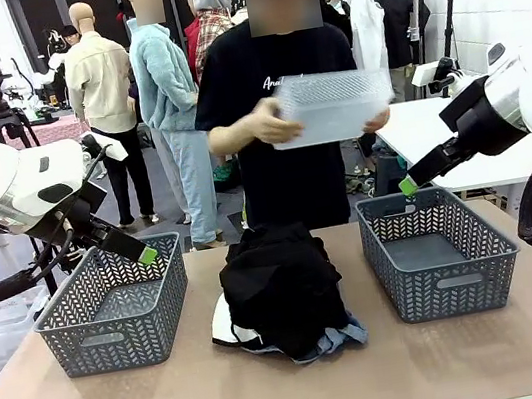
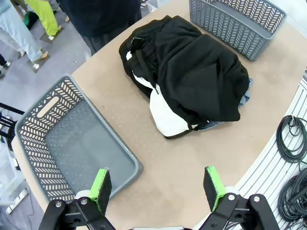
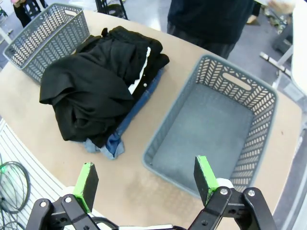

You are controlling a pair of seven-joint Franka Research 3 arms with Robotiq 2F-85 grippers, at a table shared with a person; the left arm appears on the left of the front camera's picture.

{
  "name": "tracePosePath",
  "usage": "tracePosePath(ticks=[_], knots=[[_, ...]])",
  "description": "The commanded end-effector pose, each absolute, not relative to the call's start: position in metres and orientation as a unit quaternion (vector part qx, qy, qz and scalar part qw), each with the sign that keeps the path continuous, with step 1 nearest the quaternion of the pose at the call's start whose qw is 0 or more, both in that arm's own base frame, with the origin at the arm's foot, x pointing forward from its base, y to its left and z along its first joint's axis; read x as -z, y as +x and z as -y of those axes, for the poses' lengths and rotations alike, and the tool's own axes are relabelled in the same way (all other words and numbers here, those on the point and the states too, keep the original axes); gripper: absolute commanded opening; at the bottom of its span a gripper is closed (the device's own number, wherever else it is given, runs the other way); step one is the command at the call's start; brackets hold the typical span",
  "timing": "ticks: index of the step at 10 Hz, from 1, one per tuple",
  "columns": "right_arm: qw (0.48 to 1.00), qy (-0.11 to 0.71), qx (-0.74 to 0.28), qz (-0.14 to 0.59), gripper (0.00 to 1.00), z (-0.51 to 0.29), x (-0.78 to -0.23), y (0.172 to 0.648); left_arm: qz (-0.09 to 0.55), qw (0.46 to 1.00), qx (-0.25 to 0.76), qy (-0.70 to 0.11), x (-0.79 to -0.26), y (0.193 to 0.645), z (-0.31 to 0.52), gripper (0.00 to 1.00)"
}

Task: Sort the tops and bottoms.
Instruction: Lift clothes from the center of the table with your left hand.

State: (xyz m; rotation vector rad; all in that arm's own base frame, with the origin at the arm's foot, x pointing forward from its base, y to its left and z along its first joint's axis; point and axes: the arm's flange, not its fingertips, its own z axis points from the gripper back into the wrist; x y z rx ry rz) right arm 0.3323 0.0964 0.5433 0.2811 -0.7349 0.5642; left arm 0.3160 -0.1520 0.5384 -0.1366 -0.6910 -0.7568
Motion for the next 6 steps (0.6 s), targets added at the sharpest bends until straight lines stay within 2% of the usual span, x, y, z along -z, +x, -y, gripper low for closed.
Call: tracePosePath(ticks=[1,6], knots=[[0.884,0.144,-0.27,0.354,1.0,-0.0982,-0.5431,0.3327,0.328,0.869,0.363,-0.066,-0.5388,0.3158,0.1495,1.0],[0.884,0.144,-0.27,0.354,1.0,-0.0982,-0.5431,0.3327,0.328,0.869,0.363,-0.066,-0.5388,0.3158,0.1495,1.0]])
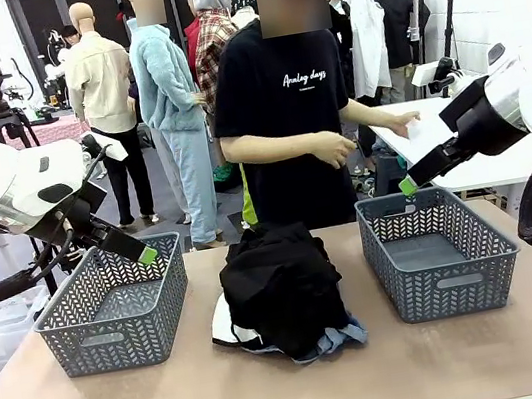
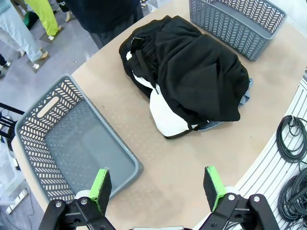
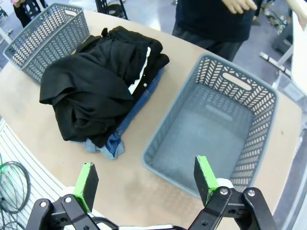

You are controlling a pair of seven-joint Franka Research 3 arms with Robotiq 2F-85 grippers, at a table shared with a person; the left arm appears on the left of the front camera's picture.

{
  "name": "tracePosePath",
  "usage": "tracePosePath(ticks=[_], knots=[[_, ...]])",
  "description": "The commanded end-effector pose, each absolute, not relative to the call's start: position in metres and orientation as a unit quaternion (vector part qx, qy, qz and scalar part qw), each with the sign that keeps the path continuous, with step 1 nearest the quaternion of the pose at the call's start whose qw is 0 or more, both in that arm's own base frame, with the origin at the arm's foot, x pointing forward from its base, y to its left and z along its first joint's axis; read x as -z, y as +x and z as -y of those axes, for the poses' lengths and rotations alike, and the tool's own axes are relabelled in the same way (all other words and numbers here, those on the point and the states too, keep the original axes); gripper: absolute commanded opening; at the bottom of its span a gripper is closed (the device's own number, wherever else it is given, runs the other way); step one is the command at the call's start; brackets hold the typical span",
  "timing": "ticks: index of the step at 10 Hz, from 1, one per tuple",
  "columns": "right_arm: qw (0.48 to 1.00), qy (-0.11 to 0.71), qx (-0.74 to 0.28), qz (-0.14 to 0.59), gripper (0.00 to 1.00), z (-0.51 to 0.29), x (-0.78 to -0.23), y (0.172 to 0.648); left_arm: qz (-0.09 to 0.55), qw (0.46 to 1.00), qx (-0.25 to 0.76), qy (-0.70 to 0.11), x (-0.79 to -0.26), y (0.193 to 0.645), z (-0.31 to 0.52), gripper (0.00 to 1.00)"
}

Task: Sort the tops and bottoms.
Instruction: Lift clothes from the center of the table with your left hand.

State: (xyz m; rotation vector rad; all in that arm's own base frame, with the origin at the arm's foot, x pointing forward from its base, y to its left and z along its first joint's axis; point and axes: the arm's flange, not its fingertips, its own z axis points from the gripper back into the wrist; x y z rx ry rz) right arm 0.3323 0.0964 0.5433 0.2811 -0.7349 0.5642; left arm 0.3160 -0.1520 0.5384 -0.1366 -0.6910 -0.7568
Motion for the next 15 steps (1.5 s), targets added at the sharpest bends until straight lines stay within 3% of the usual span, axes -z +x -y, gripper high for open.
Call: tracePosePath(ticks=[1,15], knots=[[0.884,0.144,-0.27,0.354,1.0,-0.0982,-0.5431,0.3327,0.328,0.869,0.363,-0.066,-0.5388,0.3158,0.1495,1.0],[0.884,0.144,-0.27,0.354,1.0,-0.0982,-0.5431,0.3327,0.328,0.869,0.363,-0.066,-0.5388,0.3158,0.1495,1.0]])
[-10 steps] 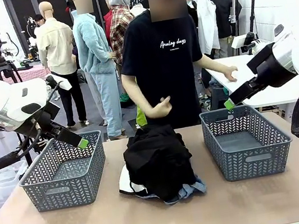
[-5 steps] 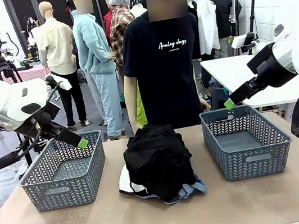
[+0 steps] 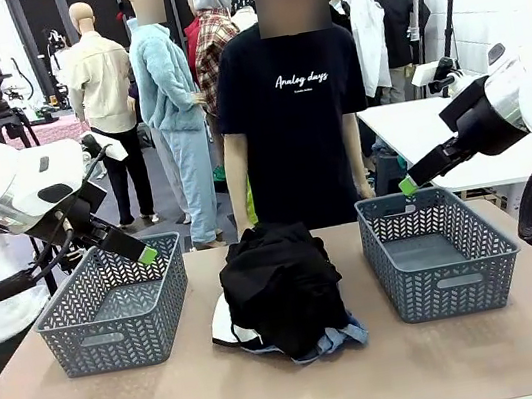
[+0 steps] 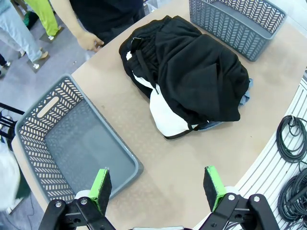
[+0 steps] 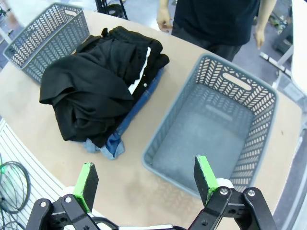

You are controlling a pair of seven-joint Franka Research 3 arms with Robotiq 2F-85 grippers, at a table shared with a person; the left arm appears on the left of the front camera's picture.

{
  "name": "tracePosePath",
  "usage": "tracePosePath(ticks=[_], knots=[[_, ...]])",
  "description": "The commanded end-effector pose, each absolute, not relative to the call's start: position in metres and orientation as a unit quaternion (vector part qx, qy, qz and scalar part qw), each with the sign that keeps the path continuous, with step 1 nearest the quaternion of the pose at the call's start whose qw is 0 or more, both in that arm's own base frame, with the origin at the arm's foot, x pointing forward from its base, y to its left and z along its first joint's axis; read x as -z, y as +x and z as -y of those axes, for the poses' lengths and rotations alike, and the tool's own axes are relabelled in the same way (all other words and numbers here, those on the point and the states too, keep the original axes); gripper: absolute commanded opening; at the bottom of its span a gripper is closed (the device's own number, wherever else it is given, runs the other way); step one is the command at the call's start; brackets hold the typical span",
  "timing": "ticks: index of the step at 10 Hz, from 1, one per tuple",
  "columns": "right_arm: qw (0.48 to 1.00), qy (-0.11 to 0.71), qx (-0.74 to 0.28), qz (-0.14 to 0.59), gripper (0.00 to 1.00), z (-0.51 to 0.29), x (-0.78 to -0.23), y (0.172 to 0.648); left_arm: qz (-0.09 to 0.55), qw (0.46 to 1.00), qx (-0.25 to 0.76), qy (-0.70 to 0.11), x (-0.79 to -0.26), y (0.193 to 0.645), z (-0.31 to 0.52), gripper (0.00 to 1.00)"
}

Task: Sort the tops and bottoms.
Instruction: Lift clothes from the center of the table with your left hand.

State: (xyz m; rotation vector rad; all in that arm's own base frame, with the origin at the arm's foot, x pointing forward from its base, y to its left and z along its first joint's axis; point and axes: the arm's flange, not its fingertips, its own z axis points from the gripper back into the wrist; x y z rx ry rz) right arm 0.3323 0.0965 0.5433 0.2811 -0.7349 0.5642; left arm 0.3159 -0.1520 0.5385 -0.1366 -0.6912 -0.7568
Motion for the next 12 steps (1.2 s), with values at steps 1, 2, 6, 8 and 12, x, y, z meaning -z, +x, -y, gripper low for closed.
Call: tracePosePath(ticks=[1,2,6,8,12], knots=[[0.884,0.144,-0.27,0.354,1.0,-0.098,-0.543,0.333,0.328,0.869,0.363,-0.066,-0.539,0.316,0.15,1.0],[0.884,0.144,-0.27,0.354,1.0,-0.098,-0.543,0.333,0.328,0.869,0.363,-0.066,-0.539,0.316,0.15,1.0],[0.884,0.144,-0.27,0.354,1.0,-0.098,-0.543,0.333,0.328,0.869,0.363,-0.066,-0.539,0.316,0.15,1.0],[0.884,0.144,-0.27,0.354,1.0,-0.098,-0.543,0.333,0.31,0.872,0.365,-0.095,-0.532,0.33,0.157,1.0],[0.884,0.144,-0.27,0.354,1.0,-0.098,-0.543,0.333,0.256,0.879,0.391,-0.09,-0.514,0.347,0.184,1.0]])
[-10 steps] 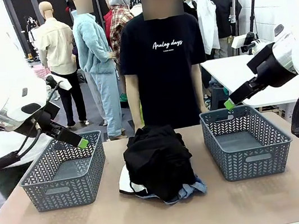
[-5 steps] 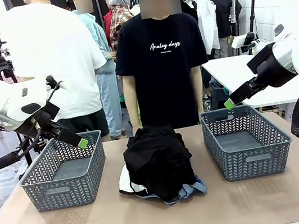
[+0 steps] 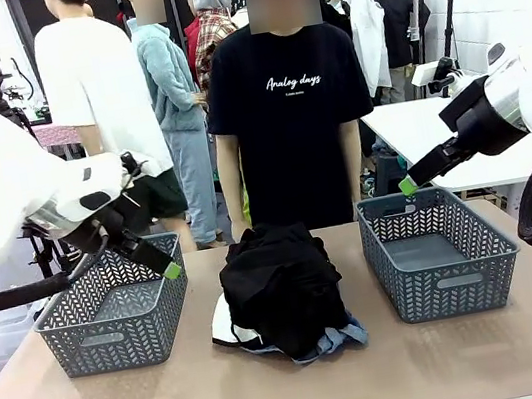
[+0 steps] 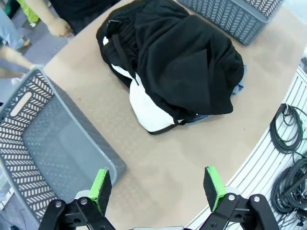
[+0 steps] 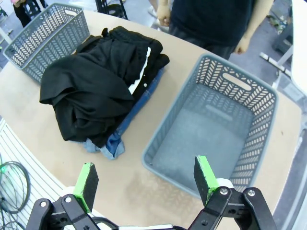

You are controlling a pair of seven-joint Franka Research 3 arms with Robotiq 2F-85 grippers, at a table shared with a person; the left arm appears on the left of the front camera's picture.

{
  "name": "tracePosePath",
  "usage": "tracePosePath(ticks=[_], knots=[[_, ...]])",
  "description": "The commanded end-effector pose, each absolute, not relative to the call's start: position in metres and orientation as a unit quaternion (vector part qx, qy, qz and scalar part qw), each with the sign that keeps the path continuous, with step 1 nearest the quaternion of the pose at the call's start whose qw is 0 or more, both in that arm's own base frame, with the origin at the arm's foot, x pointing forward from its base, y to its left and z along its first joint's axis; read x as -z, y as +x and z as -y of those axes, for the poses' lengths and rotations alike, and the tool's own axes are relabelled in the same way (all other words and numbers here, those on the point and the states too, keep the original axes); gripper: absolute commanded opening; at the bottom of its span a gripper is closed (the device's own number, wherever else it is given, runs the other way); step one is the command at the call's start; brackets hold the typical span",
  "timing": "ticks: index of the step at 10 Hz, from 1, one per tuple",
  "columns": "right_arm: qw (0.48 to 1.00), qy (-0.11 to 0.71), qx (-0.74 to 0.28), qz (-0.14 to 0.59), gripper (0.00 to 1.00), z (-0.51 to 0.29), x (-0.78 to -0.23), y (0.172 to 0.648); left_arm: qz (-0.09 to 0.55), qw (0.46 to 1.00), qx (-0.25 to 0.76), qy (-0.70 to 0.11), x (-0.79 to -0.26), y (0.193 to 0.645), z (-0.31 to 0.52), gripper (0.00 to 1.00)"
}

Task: Sort the tops and bottoms.
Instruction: Lift clothes from the center of the table with your left hand.

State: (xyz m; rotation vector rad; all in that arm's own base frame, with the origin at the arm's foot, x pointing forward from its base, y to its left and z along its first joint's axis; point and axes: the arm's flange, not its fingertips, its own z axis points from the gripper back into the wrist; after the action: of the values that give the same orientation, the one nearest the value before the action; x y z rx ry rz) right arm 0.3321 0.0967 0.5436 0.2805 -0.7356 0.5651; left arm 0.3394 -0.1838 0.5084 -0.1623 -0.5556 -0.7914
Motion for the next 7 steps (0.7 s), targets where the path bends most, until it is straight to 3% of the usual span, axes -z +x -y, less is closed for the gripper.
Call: tracePosePath(ticks=[1,3,7], knots=[[0.884,0.144,-0.27,0.354,1.0,-0.098,-0.543,0.333,0.258,0.878,0.386,-0.117,-0.506,0.36,0.188,1.0],[0.884,0.144,-0.27,0.354,1.0,-0.098,-0.543,0.333,0.325,0.881,0.309,-0.15,-0.497,0.396,0.2,1.0],[0.884,0.144,-0.27,0.354,1.0,-0.098,-0.543,0.333,0.274,0.925,0.23,-0.128,-0.478,0.435,0.247,1.0]])
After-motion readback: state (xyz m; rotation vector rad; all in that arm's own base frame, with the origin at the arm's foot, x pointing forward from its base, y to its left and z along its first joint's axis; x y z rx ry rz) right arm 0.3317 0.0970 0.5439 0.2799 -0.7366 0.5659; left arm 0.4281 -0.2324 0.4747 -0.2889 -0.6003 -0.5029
